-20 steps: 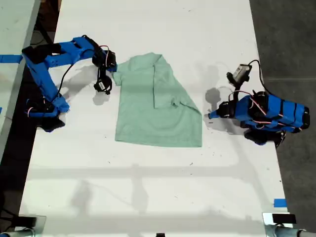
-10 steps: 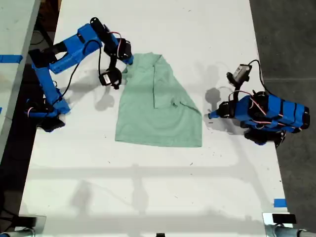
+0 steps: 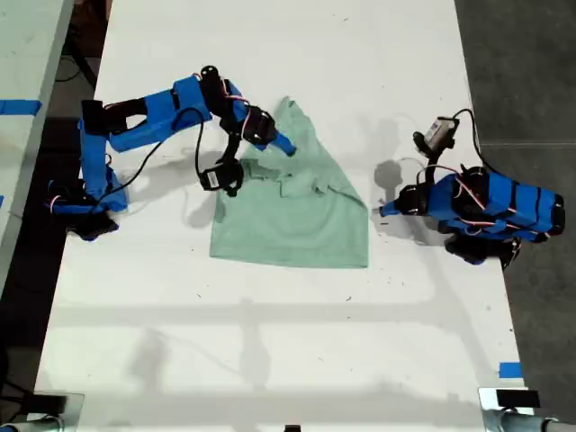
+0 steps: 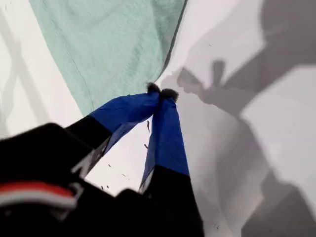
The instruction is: Fold t shirt
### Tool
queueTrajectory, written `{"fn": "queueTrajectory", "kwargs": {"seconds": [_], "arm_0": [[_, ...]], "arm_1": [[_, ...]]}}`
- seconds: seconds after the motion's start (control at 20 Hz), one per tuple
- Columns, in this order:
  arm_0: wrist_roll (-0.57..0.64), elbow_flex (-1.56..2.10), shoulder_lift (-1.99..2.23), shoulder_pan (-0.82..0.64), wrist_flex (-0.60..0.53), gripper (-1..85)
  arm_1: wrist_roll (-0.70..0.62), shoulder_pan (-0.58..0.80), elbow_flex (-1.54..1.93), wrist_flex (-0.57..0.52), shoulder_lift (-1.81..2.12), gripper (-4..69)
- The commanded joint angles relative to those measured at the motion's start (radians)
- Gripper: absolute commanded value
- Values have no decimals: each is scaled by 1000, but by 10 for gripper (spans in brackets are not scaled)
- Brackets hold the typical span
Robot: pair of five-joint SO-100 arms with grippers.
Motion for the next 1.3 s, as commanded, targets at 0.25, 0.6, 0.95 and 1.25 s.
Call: {"fn": "queueTrajectory", "kwargs": {"seconds": [0.25, 0.6, 0.95, 1.25], "arm_0": [[-29, 819, 1017, -212, -305, -2], [115, 2010, 1842, -258, -801, -2], [87, 2252, 2281, -344, -591, -2], [72, 2255, 2281, -336, -592, -2]], "arm_1": [[-2, -2, 52, 5, 8, 2], [0, 5, 52, 5, 8, 2], [2, -3, 55, 0, 5, 2], [8, -5, 55, 0, 5, 2]]}}
